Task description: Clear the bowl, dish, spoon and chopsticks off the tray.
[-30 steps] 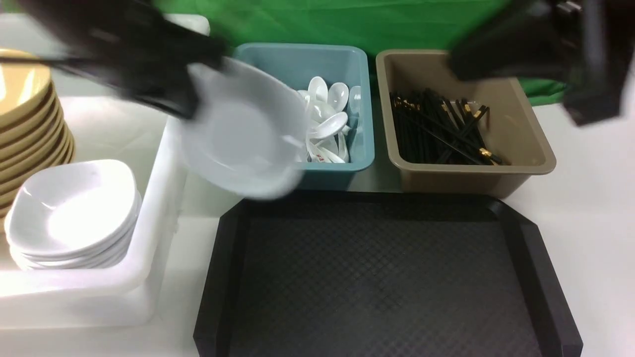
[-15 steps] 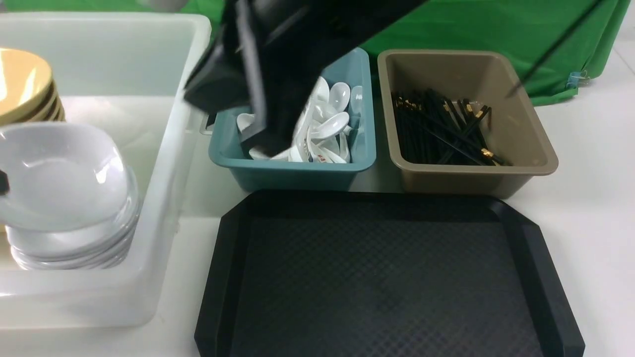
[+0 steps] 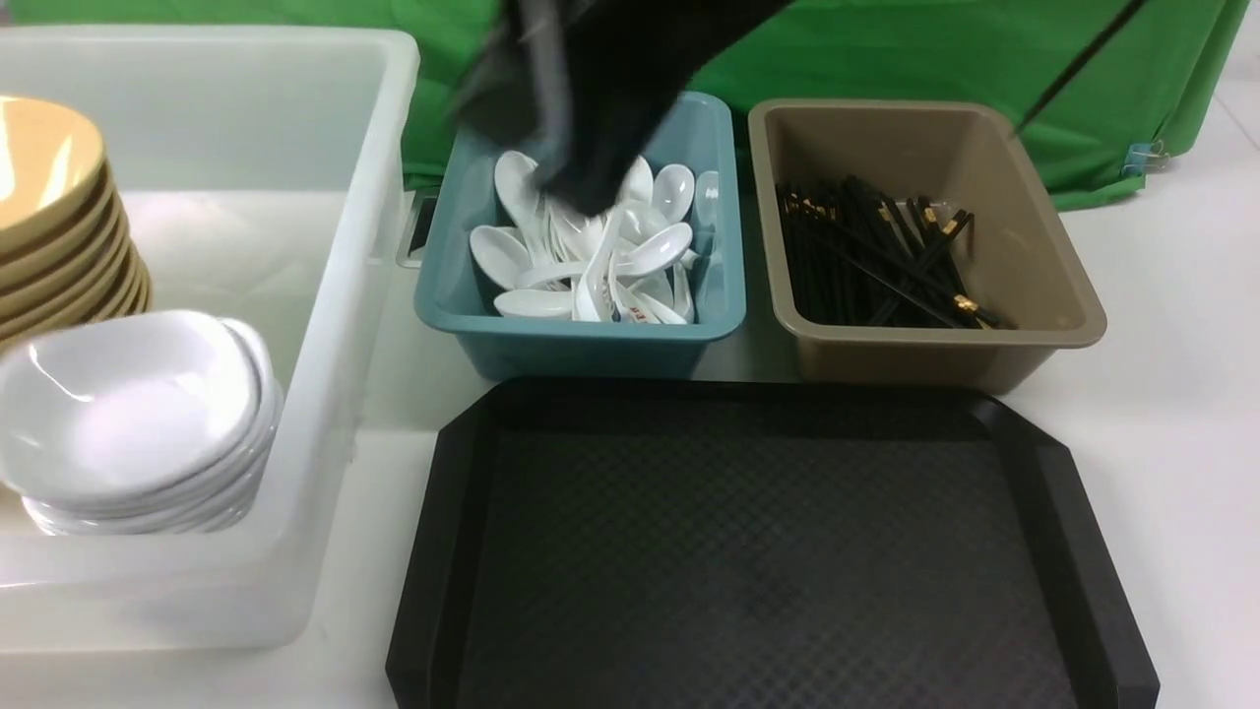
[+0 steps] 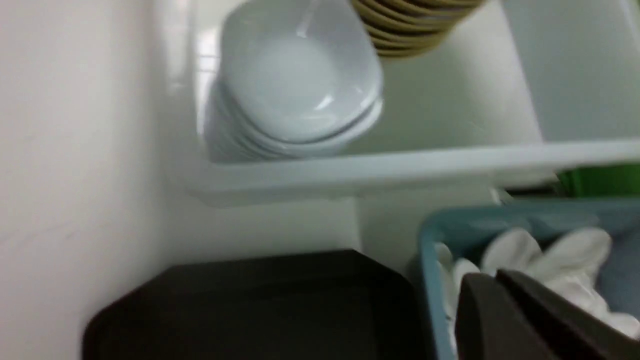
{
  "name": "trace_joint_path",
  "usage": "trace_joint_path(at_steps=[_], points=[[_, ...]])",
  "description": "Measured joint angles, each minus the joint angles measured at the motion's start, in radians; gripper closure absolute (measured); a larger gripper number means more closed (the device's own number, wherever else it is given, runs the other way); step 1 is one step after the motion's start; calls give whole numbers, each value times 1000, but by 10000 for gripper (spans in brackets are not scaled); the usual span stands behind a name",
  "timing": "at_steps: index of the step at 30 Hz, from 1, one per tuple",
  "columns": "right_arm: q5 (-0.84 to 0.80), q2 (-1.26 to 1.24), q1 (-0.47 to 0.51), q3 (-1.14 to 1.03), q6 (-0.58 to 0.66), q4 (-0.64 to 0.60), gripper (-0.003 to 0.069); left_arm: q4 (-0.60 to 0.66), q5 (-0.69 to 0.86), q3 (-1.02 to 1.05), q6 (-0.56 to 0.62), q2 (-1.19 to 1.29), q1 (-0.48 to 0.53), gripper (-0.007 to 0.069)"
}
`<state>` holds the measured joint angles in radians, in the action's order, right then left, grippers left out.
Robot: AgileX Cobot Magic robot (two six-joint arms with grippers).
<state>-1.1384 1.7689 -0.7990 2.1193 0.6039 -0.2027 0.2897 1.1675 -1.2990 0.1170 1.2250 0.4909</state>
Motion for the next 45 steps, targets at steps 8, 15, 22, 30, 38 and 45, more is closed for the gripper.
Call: trace_joint_path(at_steps=[8,15,22,30,38,45], points=[[-59,-310,302,-153,-205,80,649,-40,41,-76,38,-152,-318,502],[343,-811,468,-666,-306,141,649,-28,-69,70,66,-465,-569,630],[992,-1359,486,-1339,-433,186,649,-14,-414,465,62,-875,-599,631],[1372,-1675,488,-1749,-438,188,643,-11,-895,907,58,-1158,-599,629],[1406,-1708,490,-1774,-451,189,554,-66,-1043,1016,59,-1167,-599,627],[1406,-1708,490,-1774,-452,189,524,-174,-1050,1017,61,-1169,-599,627]])
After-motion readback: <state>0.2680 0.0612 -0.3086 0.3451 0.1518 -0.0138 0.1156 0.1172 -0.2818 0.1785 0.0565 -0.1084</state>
